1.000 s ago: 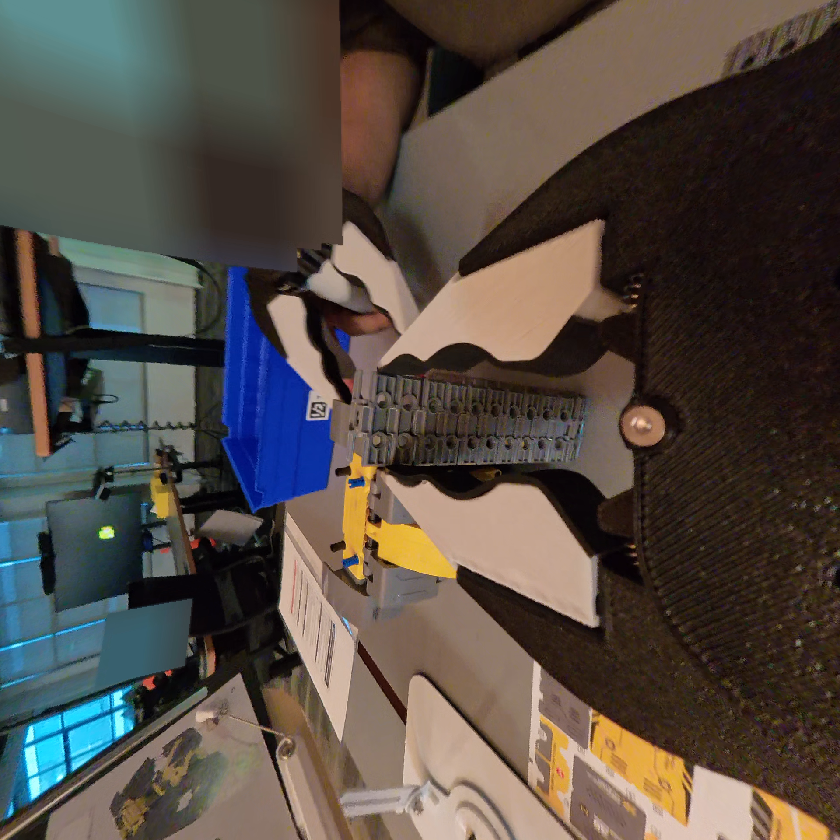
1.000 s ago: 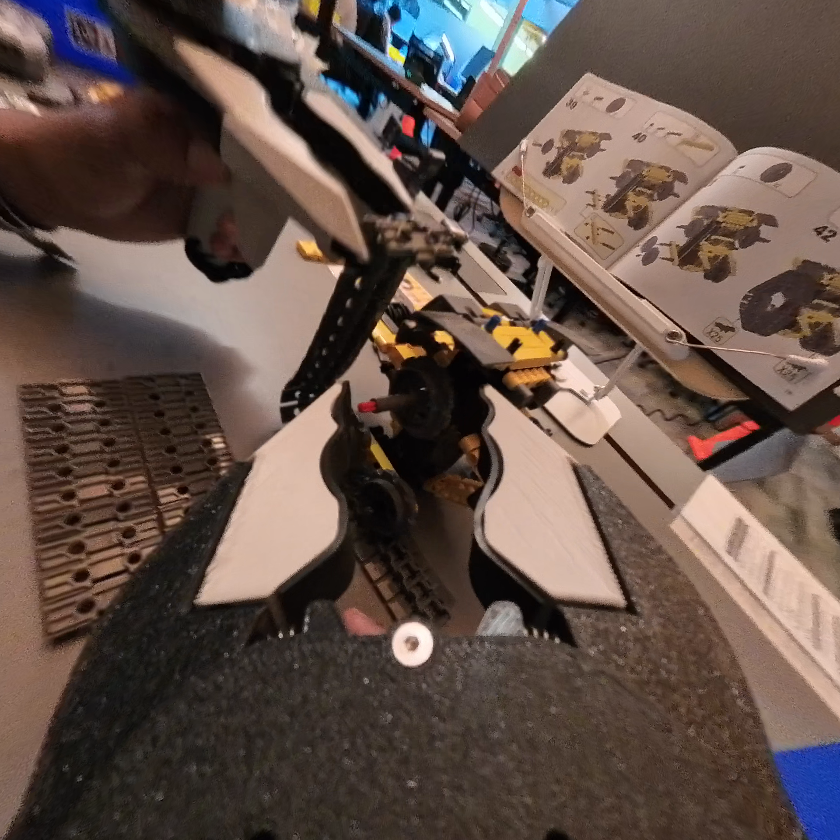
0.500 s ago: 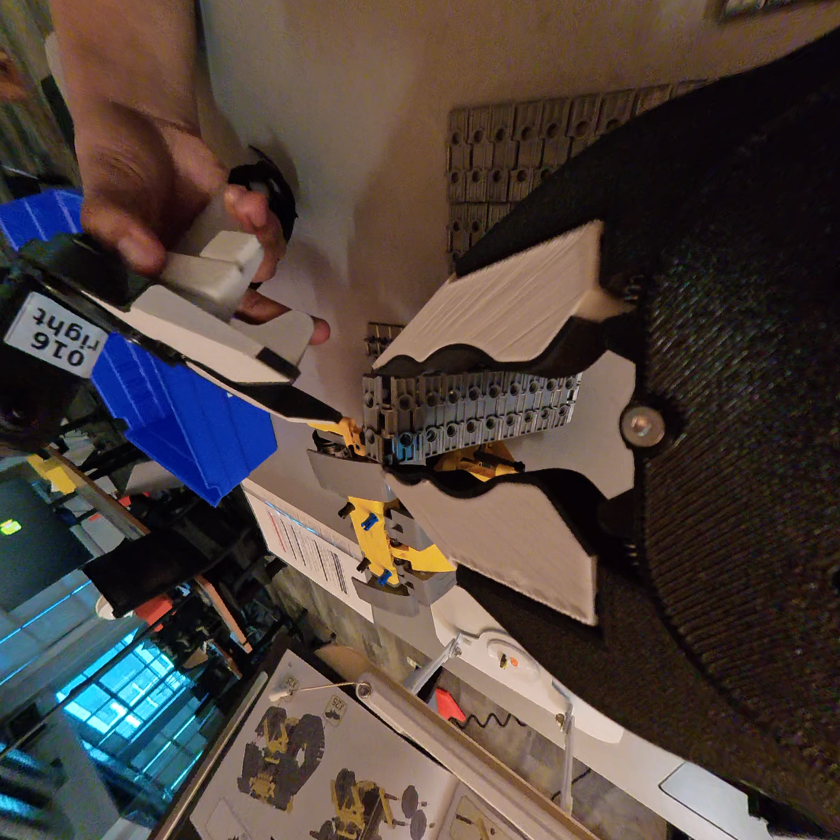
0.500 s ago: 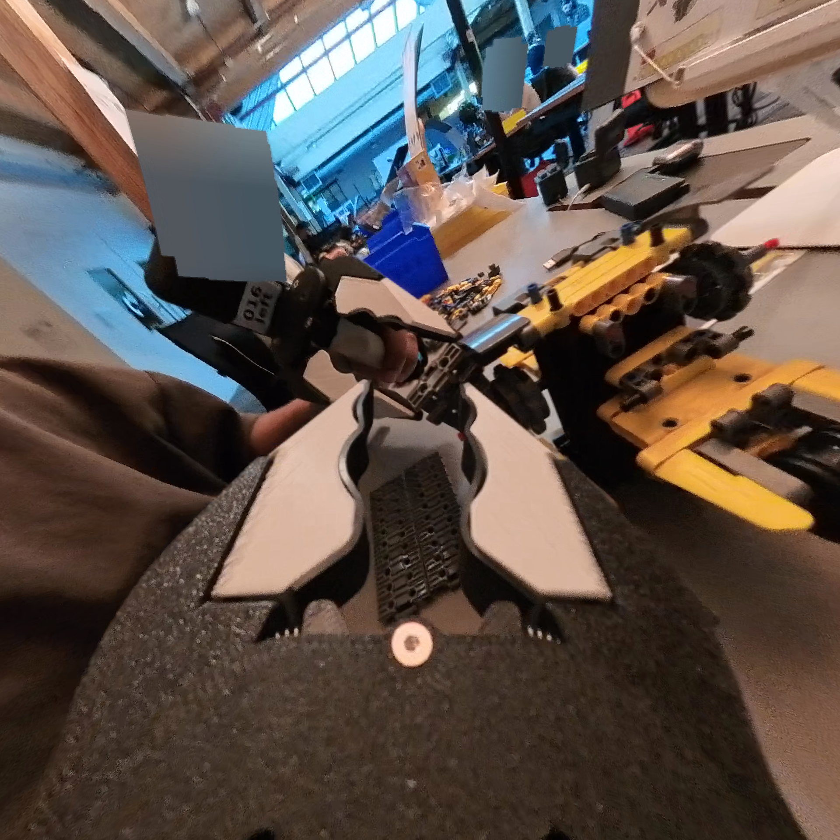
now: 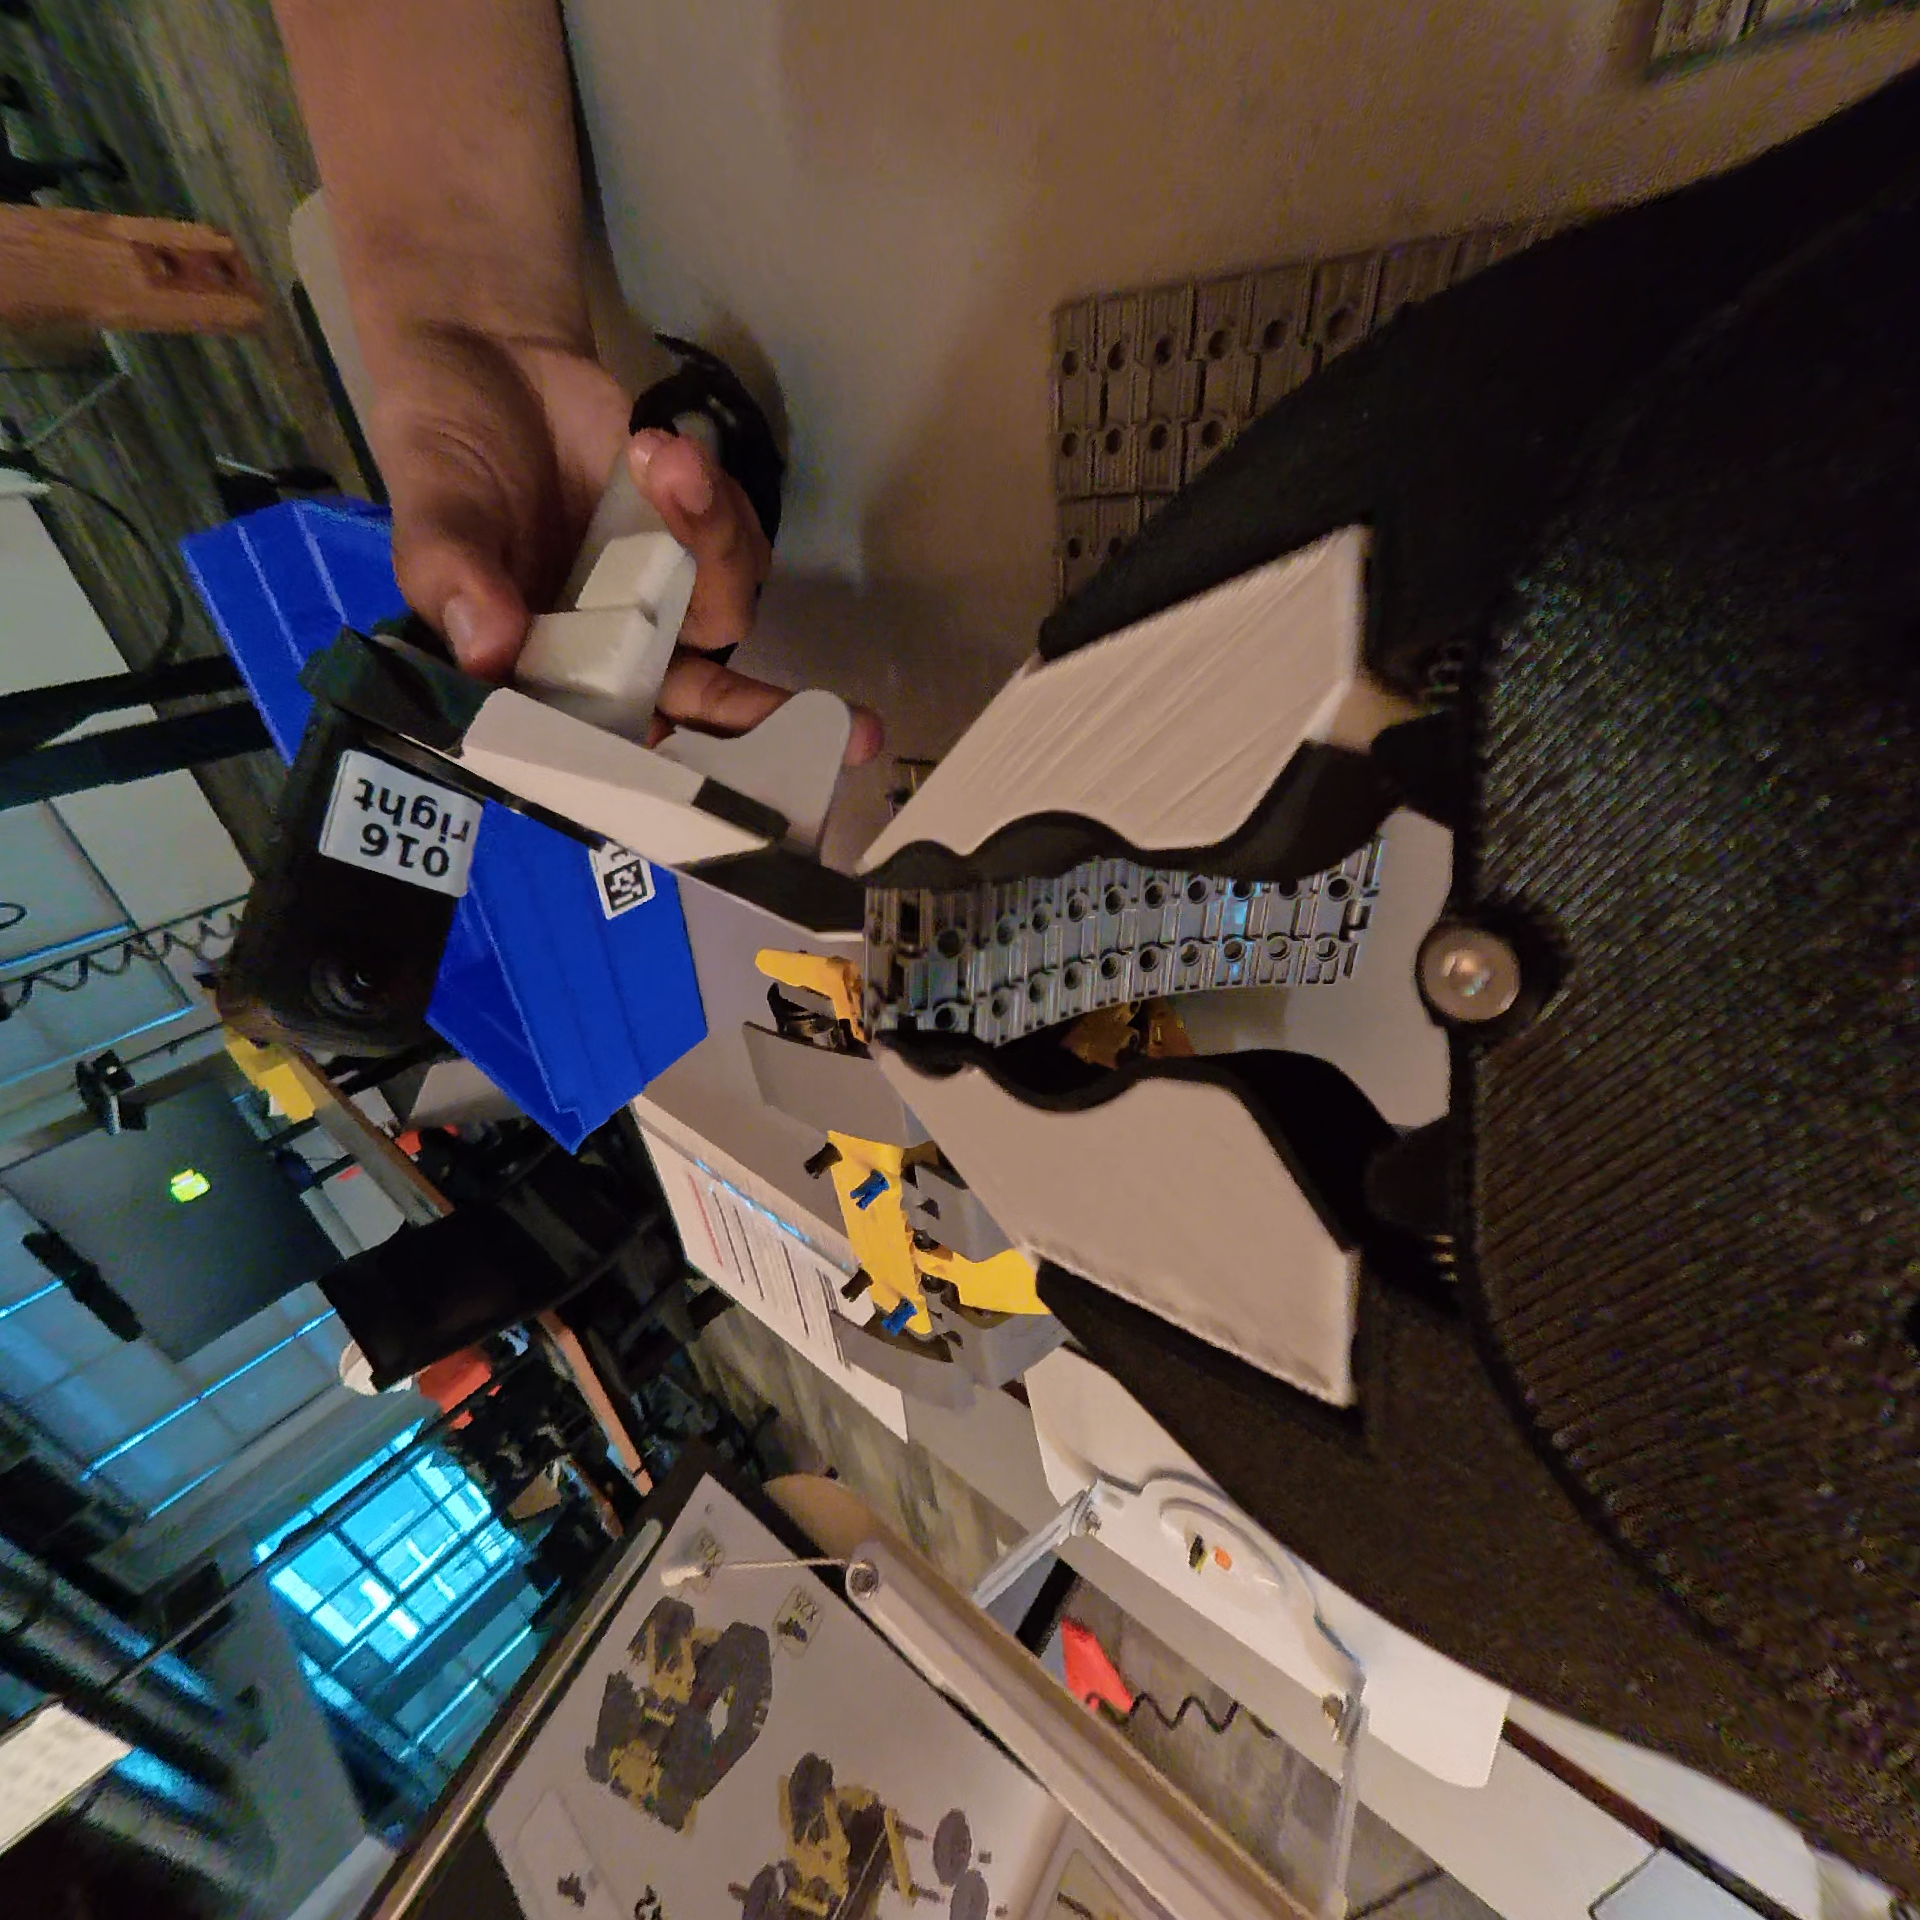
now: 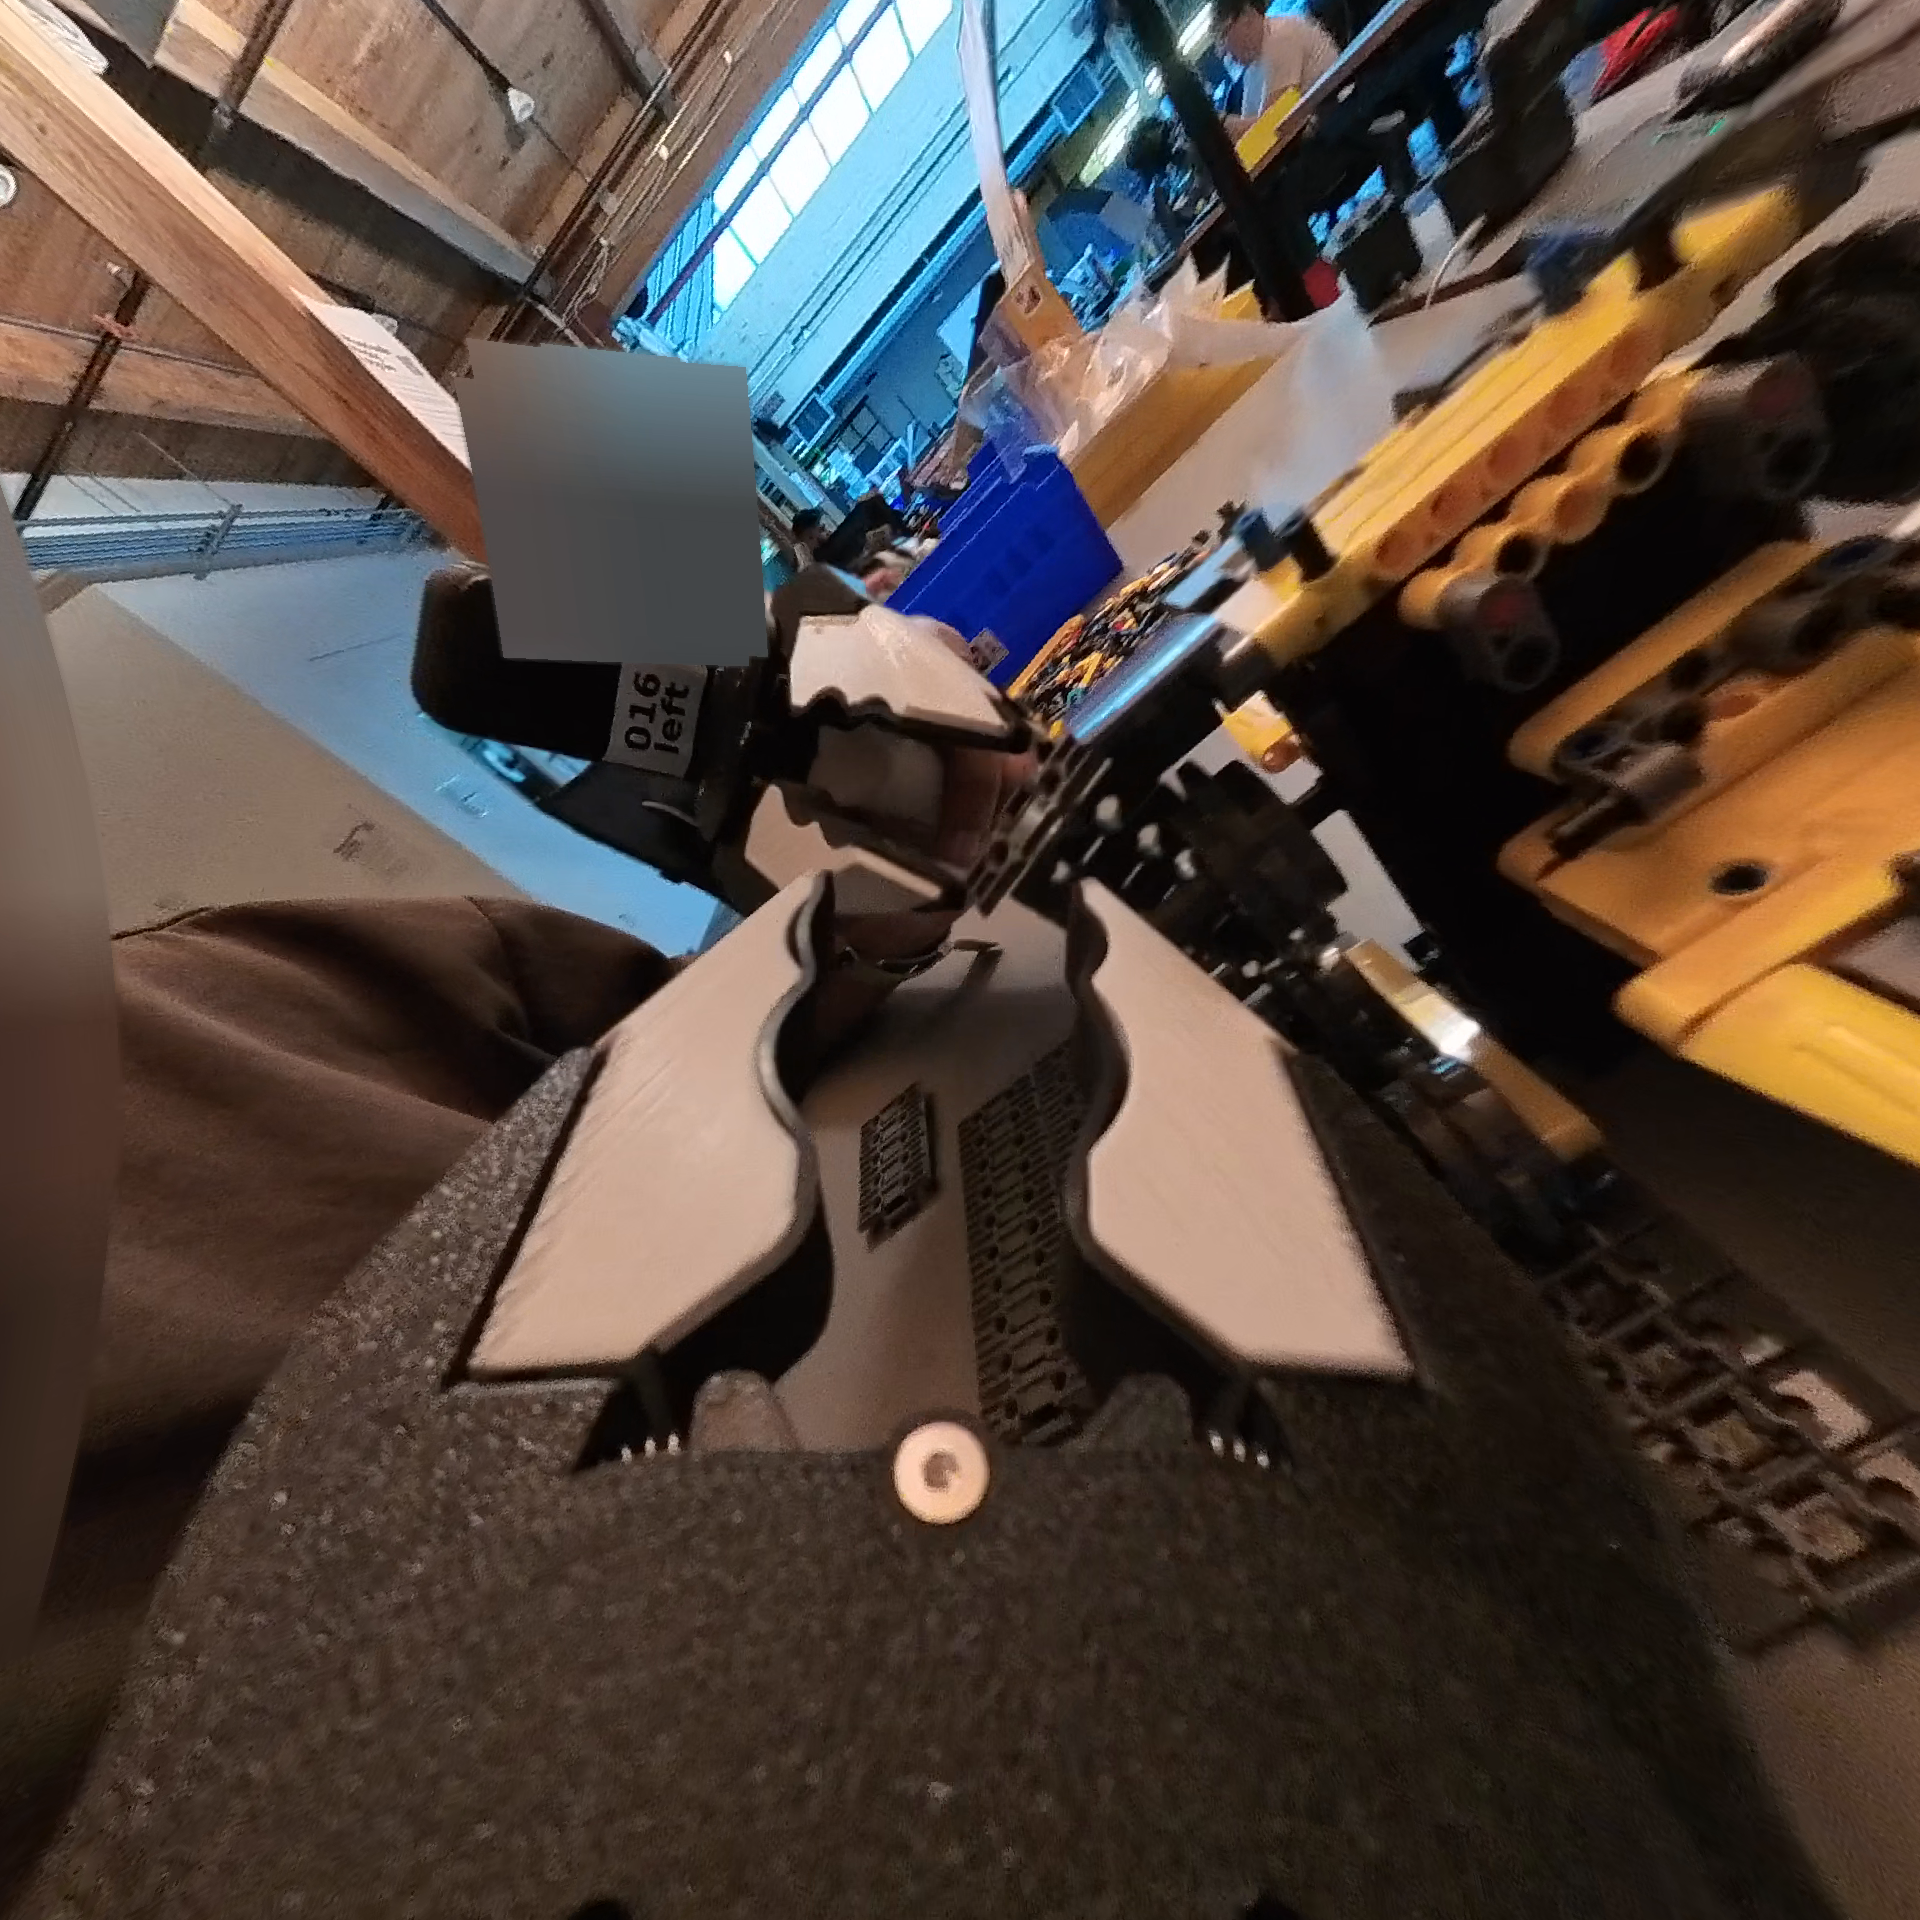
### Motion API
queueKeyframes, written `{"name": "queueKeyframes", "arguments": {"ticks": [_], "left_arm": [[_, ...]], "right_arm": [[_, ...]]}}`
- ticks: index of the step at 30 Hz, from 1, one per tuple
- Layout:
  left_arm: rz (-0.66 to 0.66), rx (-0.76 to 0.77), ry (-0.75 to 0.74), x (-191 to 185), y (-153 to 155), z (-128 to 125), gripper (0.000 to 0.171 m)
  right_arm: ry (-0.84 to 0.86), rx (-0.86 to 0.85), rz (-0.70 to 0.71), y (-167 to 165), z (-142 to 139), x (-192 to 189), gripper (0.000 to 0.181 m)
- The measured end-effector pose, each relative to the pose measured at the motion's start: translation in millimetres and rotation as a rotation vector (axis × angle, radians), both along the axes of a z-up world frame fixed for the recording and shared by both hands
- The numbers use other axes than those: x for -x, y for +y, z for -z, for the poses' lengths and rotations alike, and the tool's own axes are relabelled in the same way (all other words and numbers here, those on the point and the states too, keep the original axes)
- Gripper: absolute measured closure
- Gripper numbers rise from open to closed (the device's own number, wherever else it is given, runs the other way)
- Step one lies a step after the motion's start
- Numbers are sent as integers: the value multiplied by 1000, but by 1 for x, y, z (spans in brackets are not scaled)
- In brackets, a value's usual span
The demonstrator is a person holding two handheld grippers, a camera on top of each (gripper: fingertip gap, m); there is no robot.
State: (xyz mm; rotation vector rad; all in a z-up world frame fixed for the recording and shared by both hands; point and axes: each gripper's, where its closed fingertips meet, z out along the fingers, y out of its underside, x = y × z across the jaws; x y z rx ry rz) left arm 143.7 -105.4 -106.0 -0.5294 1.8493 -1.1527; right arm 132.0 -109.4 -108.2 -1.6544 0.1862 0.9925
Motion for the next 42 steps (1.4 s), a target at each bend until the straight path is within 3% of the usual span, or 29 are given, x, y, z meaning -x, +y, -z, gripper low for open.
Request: {"name": "queueKeyframes", "arguments": {"ticks": [4, 7, 12, 14, 15, 21, 27, 33, 42], "left_arm": [[8, 43, 21, 0, 5, -2, 131], [1, 70, 101, -4, 10, 11, 117], [21, 89, 162, -5, 7, 22, 121], [11, 54, 150, -6, 6, 23, 122], [7, 42, 148, -6, 6, 24, 121], [7, 47, 200, -8, 9, 35, 113], [-20, 29, 274, -13, 17, 56, 113], [-14, -18, 314, -12, 15, 69, 129], [-5, 36, 285, -10, 24, 57, 134]], "right_arm": [[-18, -10, 64, -1, -4, -13, 144], [-50, 17, 81, 1, 3, -15, 147], [-26, 22, 86, 8, 3, -11, 152], [-28, 20, 93, 9, 3, -11, 172], [-32, 20, 85, 8, 3, -10, 173], [-66, 50, 22, 0, 9, -3, 174], [0, 29, 93, -6, 1, -28, 174], [17, 1, 92, -5, -2, -30, 174], [116, -13, 108, -5, -3, -42, 174]]}}
